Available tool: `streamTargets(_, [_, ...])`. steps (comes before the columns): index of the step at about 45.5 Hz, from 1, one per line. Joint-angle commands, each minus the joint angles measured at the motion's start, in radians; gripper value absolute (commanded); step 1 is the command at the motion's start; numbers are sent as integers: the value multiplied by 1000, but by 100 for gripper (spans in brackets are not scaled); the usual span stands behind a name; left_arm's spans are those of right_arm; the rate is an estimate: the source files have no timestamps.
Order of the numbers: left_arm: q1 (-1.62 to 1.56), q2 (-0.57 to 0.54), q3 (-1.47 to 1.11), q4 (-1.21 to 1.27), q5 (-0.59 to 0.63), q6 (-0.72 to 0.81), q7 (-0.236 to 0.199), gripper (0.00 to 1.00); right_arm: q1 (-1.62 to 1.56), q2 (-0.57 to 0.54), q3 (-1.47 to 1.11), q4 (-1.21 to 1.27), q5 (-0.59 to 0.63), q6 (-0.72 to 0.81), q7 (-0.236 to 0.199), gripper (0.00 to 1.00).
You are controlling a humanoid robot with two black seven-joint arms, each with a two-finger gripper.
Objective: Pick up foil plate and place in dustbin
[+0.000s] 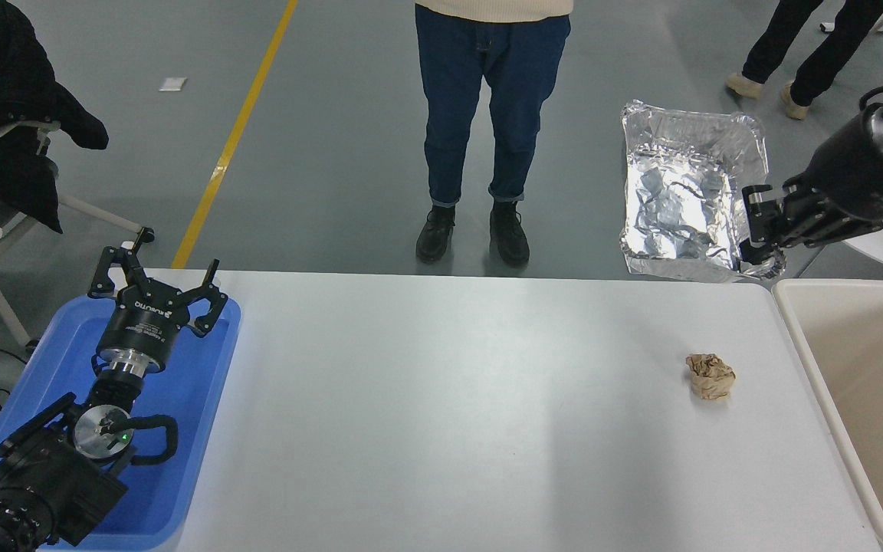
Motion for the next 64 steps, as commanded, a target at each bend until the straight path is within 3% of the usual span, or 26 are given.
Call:
streamTargets(1, [1,0,0,0,0,0,0,100,18,-17,-98,-11,2,1,-1,0])
streamTargets(13, [3,0,0,0,-2,0,-2,100,10,-239,-220,-101,-26,1,-8,0])
streamTargets(19, [2,0,0,0,-3,0,-2,100,-19,-321,-276,-195,-99,1,-9,0])
streamTargets(25, [1,0,0,0,-3,0,-2,100,-124,-431,-265,-274,-156,1,-9,0])
streamTargets(39, [1,0,0,0,-3,0,-2,100,-465,-592,-135,-350,-158,1,-11,0])
streamTargets(43, [1,0,0,0,-3,0,-2,100,-588,-625,-49,-351,-156,-137,-9,0])
streamTargets(51, [3,0,0,0,-3,0,-2,100,-842,-622,120,-374,-153,-317,-11,0])
streamTargets(64, [2,0,0,0,-3,0,-2,100,-1144,-482,361,-652,-127,-350,-11,0])
